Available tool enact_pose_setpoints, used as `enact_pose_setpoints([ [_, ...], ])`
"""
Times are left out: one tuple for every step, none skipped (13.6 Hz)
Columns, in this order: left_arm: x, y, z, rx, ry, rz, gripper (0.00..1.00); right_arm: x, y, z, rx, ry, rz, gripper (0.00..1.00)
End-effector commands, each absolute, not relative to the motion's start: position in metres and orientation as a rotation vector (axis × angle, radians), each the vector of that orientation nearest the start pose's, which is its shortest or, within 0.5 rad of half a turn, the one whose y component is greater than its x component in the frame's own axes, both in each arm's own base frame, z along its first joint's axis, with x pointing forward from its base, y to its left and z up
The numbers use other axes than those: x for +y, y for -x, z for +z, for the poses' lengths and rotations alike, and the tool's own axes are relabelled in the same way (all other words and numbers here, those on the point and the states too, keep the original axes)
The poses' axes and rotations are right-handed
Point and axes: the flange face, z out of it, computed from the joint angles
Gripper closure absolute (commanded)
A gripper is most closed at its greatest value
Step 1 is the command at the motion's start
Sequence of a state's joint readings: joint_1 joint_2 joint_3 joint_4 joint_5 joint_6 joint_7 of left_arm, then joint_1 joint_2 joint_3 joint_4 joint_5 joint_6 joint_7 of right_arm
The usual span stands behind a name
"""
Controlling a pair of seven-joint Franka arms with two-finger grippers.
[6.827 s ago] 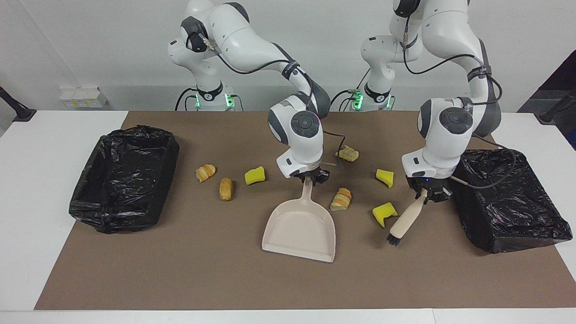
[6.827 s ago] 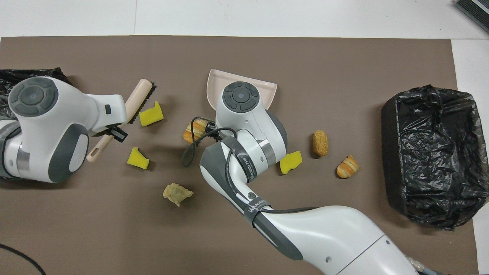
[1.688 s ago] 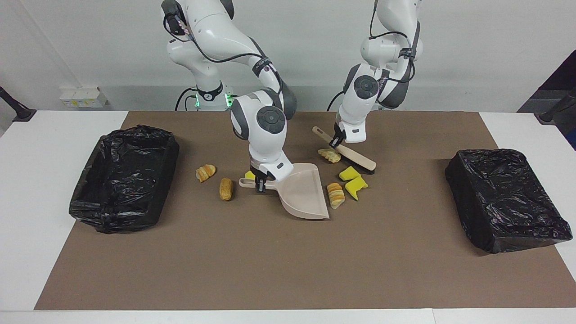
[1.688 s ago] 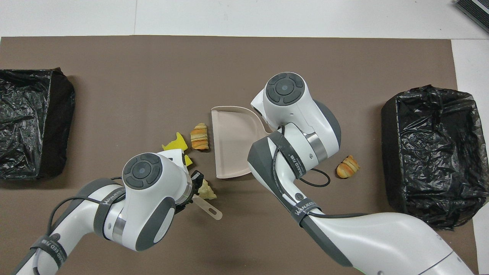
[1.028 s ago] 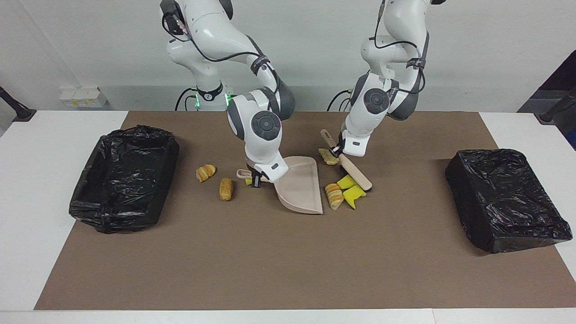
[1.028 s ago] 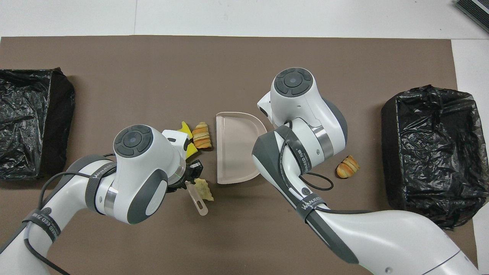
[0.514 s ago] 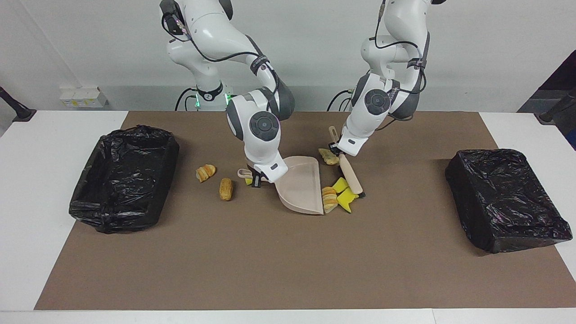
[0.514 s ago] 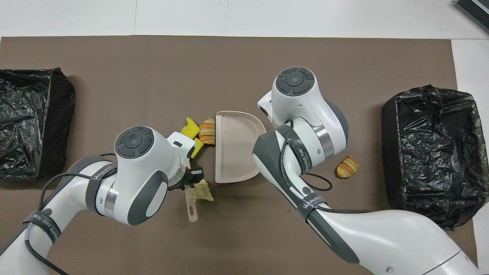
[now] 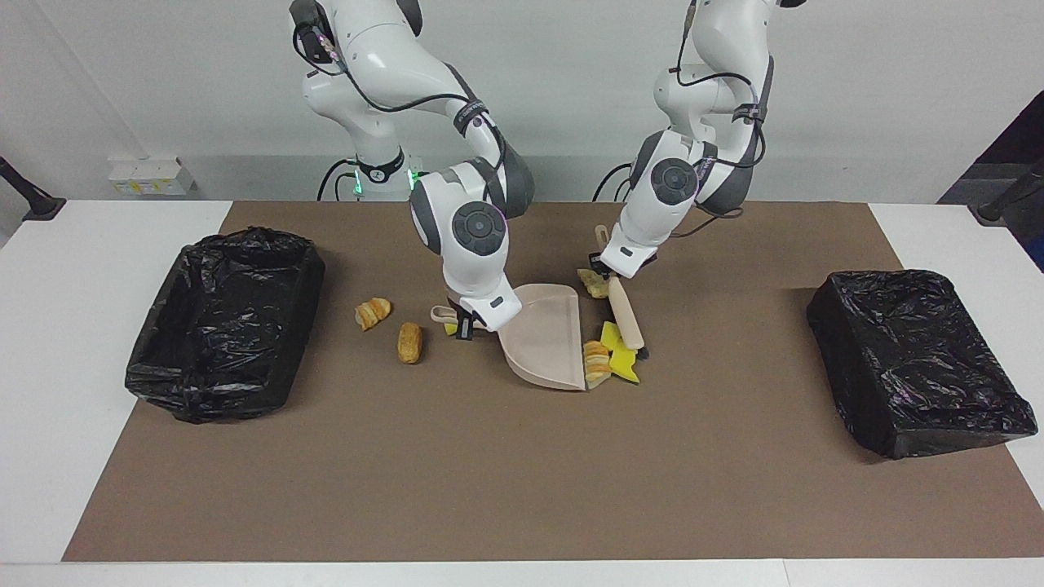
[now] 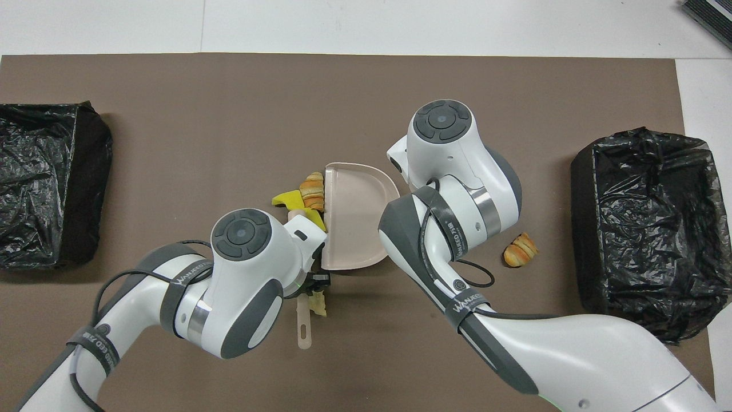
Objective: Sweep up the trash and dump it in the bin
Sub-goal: 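Sweep sponge and bread pieces into the dustpan with the left gripper's brush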
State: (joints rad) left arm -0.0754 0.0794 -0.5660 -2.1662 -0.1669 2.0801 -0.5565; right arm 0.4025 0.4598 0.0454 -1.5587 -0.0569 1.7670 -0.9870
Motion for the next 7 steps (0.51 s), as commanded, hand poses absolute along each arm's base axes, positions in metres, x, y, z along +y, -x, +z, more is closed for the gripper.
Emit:
enact_pose_setpoints([
  [-0.350, -0.401, 0.361, 0.107, 3.204, 0.285, 1.00, 0.276, -0.593, 0.373, -2.005, 2.324, 0.375, 1.00],
  [-0.359, -0.393, 0.361, 0.144, 3.202, 0.287, 1.00, 0.273, -0.593, 0.374, -2.002, 2.329, 0.379, 1.00],
  [-0.370, -0.384, 0.363, 0.187, 3.203, 0.289, 1.00, 0.272, -0.594, 0.375, -2.003, 2.331, 0.380, 1.00],
  [-0.374, -0.384, 0.368, 0.201, 3.209, 0.276, 1.00, 0.272, -0.594, 0.375, -2.000, 2.332, 0.379, 1.00],
  [-0.377, -0.386, 0.376, 0.207, 3.216, 0.270, 1.00, 0.274, -0.593, 0.375, -1.993, 2.337, 0.376, 1.00],
  [-0.382, -0.388, 0.384, 0.211, 3.228, 0.254, 1.00, 0.274, -0.593, 0.376, -1.976, 2.356, 0.378, 1.00],
  [-0.389, -0.386, 0.393, 0.229, 3.240, 0.232, 1.00, 0.276, -0.592, 0.375, -1.971, 2.359, 0.378, 1.00],
])
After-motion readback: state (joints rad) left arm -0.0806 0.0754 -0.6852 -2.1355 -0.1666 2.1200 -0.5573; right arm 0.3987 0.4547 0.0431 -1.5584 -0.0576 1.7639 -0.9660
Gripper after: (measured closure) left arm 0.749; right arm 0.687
